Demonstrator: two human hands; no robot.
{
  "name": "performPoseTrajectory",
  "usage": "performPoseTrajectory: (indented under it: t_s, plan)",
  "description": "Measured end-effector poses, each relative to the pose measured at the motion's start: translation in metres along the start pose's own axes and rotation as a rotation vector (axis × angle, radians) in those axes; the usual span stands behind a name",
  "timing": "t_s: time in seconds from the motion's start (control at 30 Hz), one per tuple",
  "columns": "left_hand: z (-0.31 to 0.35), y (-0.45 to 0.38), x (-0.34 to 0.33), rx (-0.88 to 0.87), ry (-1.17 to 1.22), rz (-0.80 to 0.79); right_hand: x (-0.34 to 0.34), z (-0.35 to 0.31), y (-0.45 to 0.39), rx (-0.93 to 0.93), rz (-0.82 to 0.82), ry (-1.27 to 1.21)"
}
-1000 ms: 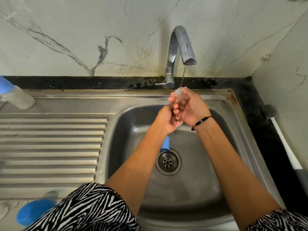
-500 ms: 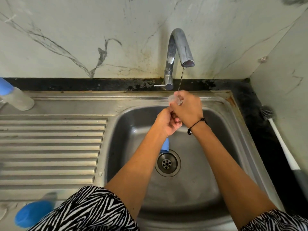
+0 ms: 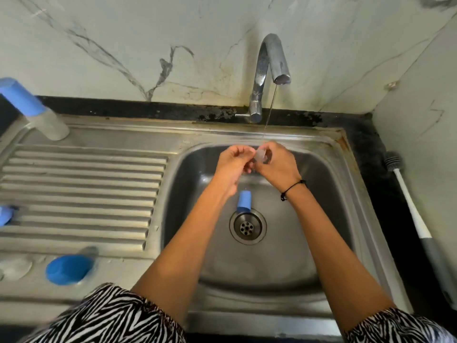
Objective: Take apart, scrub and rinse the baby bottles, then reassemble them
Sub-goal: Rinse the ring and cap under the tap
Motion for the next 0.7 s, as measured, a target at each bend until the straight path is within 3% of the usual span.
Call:
performPoseTrajectory:
  t_s: [0.17,0.3,0.43,0.6,0.7]
  plan:
    - [0.028,0.046,0.021,-0.2,-0.422,0.101,-0.028,-0.026,0.024,0.059,-0.102,0.235]
    - [0.041,0.08,0.03,-0.332,-0.784,0.179,-0.048,-0.057,0.042,0.174,-0.161,0.248]
    - [0.056,0.126,0.068,-0.377,-0.862,0.349,-0.078,-0.101,0.063,0.328,-0.214,0.125]
    - [0.061,0.159,0.114,-0.26,-0.816,0.283,-0.097,-0.143,0.082,0.402,-0.156,0.059]
    - [0.075,0.173,0.15,-0.212,-0.827,0.27,-0.127,-0.163,0.083,0.379,-0.282,0.126]
Point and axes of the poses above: each hand's wrist, its own y-axis away from the middle knuckle, its own x-axis out of the back of the hand, z = x × y, the point moved 10 cm from there along -y, towards the middle knuckle, and after that the axes turned 7 degrees about -z, right-handed, at the moved point
